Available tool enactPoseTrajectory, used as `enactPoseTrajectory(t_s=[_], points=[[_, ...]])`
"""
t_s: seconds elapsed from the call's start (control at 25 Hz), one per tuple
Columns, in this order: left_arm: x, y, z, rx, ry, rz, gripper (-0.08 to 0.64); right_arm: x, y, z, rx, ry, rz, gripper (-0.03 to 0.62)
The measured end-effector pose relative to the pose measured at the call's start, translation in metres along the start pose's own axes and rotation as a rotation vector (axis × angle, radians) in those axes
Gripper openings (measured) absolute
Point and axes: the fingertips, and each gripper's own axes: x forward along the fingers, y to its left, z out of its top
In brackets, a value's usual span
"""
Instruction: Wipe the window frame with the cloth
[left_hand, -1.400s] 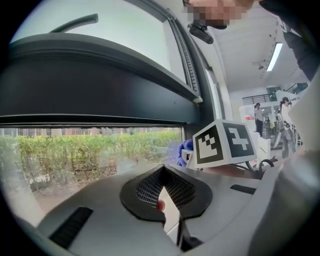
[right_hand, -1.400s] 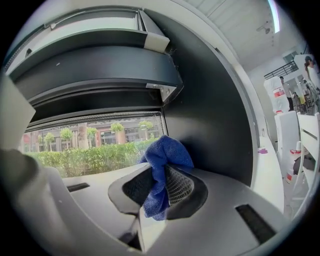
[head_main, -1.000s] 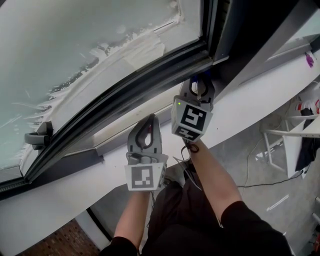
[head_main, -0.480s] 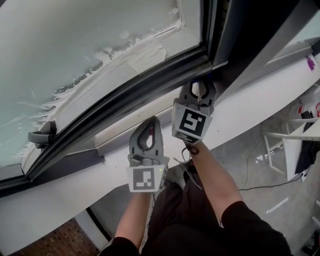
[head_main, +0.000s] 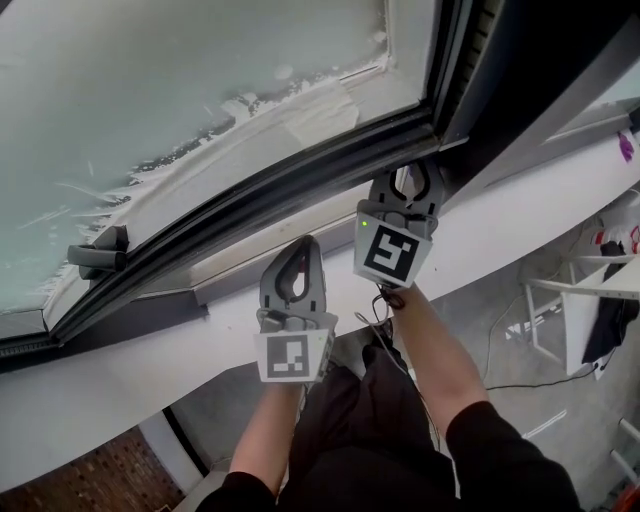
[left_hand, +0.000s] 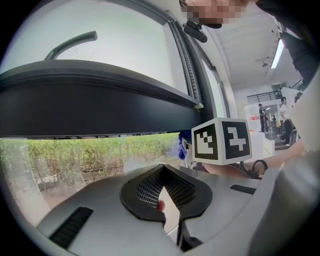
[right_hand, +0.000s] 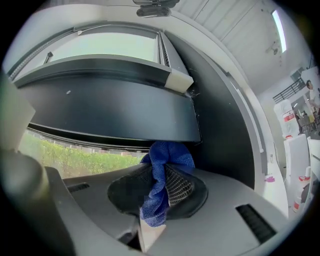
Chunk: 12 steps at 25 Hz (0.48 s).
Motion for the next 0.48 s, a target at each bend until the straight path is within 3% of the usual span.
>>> enactPoseTrajectory(t_s=[0.48], points=[[-0.020, 0.029, 0.000, -0.011, -0.028, 0.069, 0.005, -0.002, 0.009, 0.013, -0.024, -0.060, 0.029, 0.051]])
